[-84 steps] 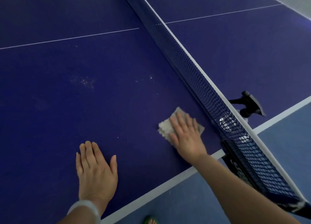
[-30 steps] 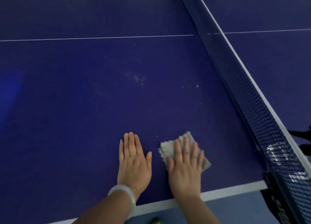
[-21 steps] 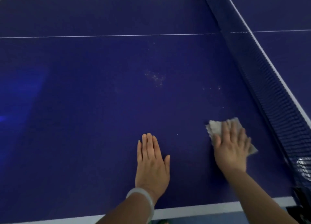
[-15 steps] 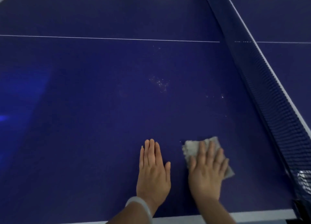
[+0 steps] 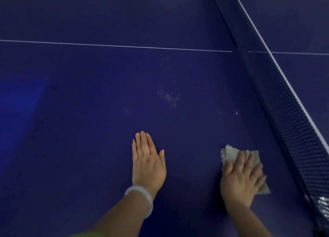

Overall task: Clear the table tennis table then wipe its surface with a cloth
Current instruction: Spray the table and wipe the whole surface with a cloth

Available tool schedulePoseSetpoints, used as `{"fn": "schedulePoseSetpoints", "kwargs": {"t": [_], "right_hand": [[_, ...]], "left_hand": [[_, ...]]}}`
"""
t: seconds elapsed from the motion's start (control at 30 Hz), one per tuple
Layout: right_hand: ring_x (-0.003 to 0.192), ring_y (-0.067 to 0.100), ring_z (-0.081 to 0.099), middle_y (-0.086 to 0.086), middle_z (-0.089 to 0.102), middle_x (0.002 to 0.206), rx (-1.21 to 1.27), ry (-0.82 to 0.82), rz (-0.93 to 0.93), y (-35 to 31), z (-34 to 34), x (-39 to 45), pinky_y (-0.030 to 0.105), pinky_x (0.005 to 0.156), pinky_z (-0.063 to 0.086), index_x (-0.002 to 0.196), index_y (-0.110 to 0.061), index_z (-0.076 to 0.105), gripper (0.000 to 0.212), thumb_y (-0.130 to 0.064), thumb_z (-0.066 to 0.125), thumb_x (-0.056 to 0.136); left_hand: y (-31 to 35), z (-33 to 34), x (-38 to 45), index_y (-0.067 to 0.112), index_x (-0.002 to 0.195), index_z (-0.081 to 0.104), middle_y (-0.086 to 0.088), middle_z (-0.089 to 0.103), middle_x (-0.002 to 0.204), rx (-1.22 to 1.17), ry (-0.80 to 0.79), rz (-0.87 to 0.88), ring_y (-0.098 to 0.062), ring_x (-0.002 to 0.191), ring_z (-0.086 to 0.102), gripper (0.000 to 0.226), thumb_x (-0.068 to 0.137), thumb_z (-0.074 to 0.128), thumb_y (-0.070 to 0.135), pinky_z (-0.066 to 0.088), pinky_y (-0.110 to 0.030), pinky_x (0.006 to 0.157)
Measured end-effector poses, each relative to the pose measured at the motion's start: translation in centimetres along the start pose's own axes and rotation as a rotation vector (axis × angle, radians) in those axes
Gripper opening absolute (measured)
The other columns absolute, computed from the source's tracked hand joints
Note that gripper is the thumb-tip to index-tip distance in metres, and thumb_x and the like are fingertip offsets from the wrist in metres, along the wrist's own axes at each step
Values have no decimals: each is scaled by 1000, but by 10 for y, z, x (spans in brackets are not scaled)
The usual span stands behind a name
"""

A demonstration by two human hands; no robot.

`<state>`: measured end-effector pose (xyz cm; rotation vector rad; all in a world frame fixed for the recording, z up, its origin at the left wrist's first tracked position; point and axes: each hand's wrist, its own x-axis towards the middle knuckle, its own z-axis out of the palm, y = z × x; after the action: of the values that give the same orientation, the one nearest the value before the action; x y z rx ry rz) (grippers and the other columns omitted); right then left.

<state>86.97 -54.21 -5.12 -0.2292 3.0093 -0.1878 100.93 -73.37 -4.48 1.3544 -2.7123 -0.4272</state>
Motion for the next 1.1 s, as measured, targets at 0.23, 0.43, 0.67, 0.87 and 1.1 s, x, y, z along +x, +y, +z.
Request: {"fn": "schedulePoseSetpoints", "kwargs": {"t": [0.23, 0.43, 0.67, 0.87, 1.1], "right_hand": [[150, 28, -1, 4, 5, 163, -60, -25, -679, -81, 19, -36, 51, 119, 3, 156, -23, 12, 60, -44, 23, 101], [149, 31, 0, 2, -1, 164, -35, -15, -123, -9, 0, 46, 52, 120, -1, 156, -26, 5, 67, -53, 2, 94], [150, 30, 2, 5, 5, 163, -61, -21, -349, -40, 9, -30, 46, 120, -5, 156, -23, 11, 58, -43, 18, 102], [148, 31, 10, 3, 13, 163, -59, 34, -166, 40, -2, 23, 54, 119, 6, 155, -28, 11, 64, -50, 15, 95], [149, 27, -10, -2, -12, 163, -61, -41, -37, 38, -13, 53, 53, 119, -8, 155, -29, -2, 63, -52, -2, 96]], "left_hand": [[-1, 3, 1, -8, 148, 20, -26, 21, 156, 100, -29, 6, -36, 147, 14, 68, 98, 17, 38, 21, -51, 118], [0, 0, 1, -9, 147, 23, -28, 23, 154, 121, -67, 25, -40, 146, 17, 68, 98, 19, 38, 21, -52, 118], [-2, 3, 1, -11, 146, 24, -28, 23, 154, 118, -58, 50, -39, 146, 17, 68, 98, 18, 38, 21, -53, 118], [-2, 2, 1, -11, 144, 27, -30, 26, 152, 136, -59, 52, -40, 145, 20, 68, 98, 22, 38, 21, -53, 117], [-2, 4, 1, -10, 145, 28, -30, 27, 151, 162, -52, 47, -41, 144, 21, 67, 98, 20, 37, 22, -54, 117]]}}
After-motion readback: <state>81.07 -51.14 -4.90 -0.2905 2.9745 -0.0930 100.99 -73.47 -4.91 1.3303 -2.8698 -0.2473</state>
